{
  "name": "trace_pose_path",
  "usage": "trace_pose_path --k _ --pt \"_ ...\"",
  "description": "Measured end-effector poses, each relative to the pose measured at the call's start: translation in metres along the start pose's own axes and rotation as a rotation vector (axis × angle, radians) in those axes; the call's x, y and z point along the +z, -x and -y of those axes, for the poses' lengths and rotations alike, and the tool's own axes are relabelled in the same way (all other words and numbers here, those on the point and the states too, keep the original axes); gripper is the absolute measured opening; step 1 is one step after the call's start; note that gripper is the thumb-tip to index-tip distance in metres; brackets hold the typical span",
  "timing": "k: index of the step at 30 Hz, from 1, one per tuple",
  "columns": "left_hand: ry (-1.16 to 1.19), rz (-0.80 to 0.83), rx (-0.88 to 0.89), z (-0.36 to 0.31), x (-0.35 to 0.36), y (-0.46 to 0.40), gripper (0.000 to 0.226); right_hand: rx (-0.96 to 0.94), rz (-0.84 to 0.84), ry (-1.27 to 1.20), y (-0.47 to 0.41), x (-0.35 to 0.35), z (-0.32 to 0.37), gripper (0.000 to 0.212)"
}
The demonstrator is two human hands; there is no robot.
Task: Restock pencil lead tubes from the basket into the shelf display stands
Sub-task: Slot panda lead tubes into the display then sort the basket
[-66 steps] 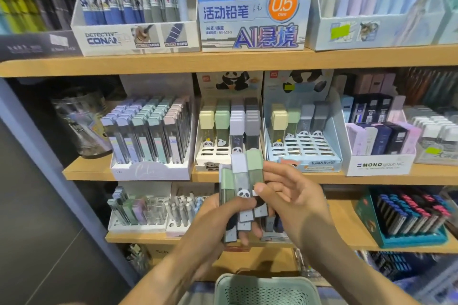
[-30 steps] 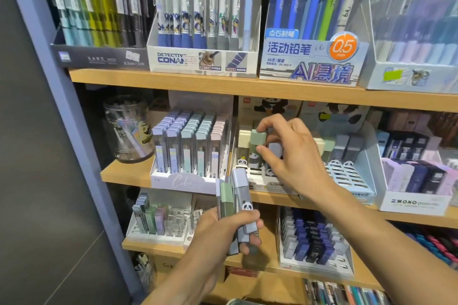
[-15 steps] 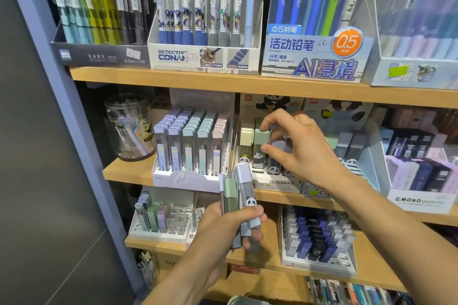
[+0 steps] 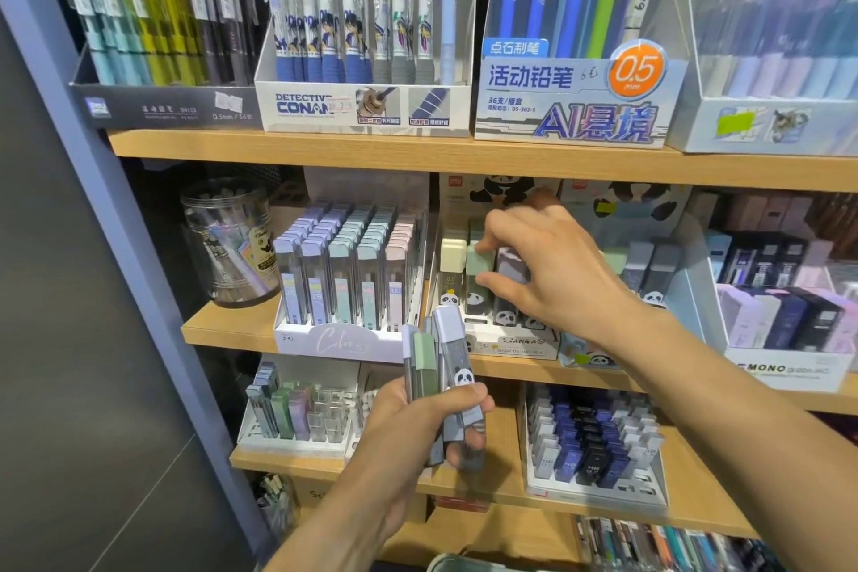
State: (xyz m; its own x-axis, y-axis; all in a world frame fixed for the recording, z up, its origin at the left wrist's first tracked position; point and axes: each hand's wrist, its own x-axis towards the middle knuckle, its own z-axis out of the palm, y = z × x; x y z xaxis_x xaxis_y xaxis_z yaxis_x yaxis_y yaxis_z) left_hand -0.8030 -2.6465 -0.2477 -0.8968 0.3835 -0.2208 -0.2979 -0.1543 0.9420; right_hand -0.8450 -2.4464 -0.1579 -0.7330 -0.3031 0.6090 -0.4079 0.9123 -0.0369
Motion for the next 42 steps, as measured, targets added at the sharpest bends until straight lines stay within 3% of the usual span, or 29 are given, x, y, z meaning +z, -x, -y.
trace_pose_path --k 6,9,11,15,18,23,33,37,42 --pt "-0.017 -0.014 0.001 -0.002 0.002 0.003 0.04 0.096 0.001 0.081 0.006 0.001 0.004 0.029" --pt "-0.032 -0.003 0.003 -0.003 0.001 0.003 0.038 0.078 -0.195 0.041 0.024 -0.008 0.011 0.019" --pt "-0.05 0.012 -0.004 -0.004 0.001 0.003 0.042 0.149 -0.271 -0.151 0.046 -0.013 0.023 0.014" --pt "-0.116 0.059 -0.015 -0.001 0.005 0.006 0.036 0.457 0.012 -0.733 0.074 0.0 0.043 0.035" --pt "-0.168 0.076 -0.021 0.002 0.009 0.008 0.03 0.51 0.05 -0.871 0.079 0.011 0.039 0.035" --pt "-0.196 0.063 0.012 0.004 0.011 0.006 0.041 0.597 0.026 -1.01 0.083 0.008 0.035 0.027" --pt "-0.129 0.113 0.069 0.007 0.022 0.008 0.037 0.813 -0.119 -1.031 0.101 -0.006 0.017 0.029" --pt "-0.123 0.117 0.054 0.01 0.026 0.004 0.036 0.789 -0.361 -0.94 0.105 -0.038 -0.008 0.024" --pt "-0.091 0.148 0.003 0.015 0.037 -0.002 0.039 0.657 -0.615 -0.579 0.11 -0.053 -0.045 0.022"
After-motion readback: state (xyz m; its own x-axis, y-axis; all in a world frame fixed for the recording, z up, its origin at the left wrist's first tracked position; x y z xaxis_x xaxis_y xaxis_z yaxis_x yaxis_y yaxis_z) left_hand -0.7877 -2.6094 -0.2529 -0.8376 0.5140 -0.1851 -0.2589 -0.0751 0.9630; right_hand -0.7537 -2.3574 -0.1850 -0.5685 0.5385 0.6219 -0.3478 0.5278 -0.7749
